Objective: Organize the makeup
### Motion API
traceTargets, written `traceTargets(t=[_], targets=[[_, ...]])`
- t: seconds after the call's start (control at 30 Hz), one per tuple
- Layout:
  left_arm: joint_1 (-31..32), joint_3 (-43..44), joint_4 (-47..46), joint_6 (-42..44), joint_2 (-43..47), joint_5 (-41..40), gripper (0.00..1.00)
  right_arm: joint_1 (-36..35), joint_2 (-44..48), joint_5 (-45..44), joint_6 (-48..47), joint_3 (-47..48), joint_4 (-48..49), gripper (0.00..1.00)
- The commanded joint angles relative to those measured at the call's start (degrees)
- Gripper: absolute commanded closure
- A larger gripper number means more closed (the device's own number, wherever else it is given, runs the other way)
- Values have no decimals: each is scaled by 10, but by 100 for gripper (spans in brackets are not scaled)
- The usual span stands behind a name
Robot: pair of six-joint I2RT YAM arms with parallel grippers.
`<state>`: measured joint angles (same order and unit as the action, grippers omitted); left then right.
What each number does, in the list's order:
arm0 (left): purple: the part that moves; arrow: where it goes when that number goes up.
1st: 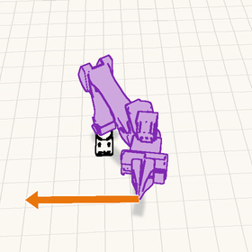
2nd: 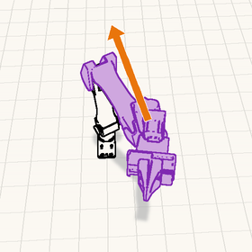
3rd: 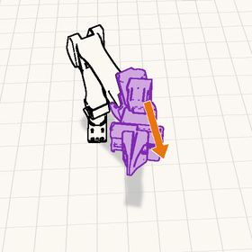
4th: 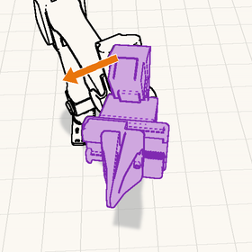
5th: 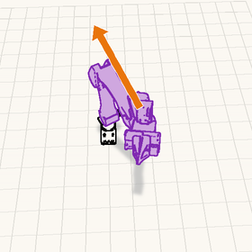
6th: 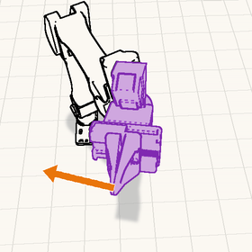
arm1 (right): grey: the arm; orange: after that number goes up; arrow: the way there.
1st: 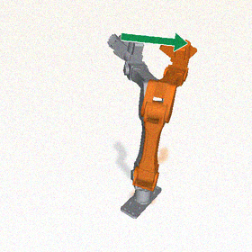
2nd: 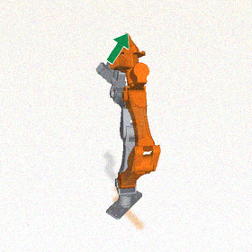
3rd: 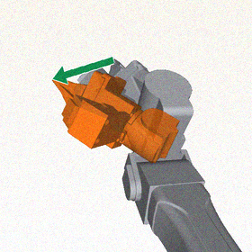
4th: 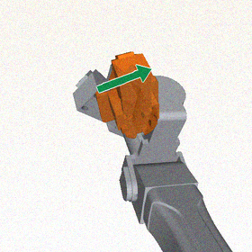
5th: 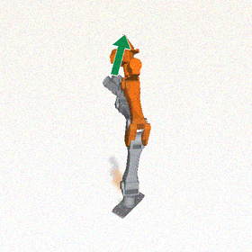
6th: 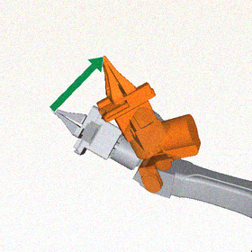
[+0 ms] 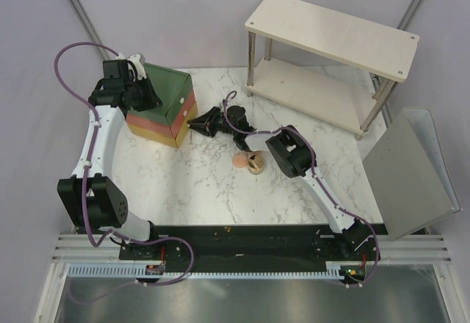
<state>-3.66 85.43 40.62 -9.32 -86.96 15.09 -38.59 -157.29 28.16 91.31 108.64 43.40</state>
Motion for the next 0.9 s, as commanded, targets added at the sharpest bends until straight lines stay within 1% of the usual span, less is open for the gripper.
traceTargets(t=[0.0,0.23,0.37,0.63,0.87], targets=[[-2,-11,53,27,4,-21,86,-7,-37,-21,10,12,-75,71],[-2,-13,56,28,6,-23,85,-7,-31,-24,5,6,-73,81],[-2,-13,56,26,6,-23,85,-3,-7,-22,-4,-34,-62,87],[-2,-11,56,26,1,-24,85,22,62,-4,-38,-122,-45,89],[-2,-10,56,27,-3,-23,85,47,127,17,-68,-217,-29,91]])
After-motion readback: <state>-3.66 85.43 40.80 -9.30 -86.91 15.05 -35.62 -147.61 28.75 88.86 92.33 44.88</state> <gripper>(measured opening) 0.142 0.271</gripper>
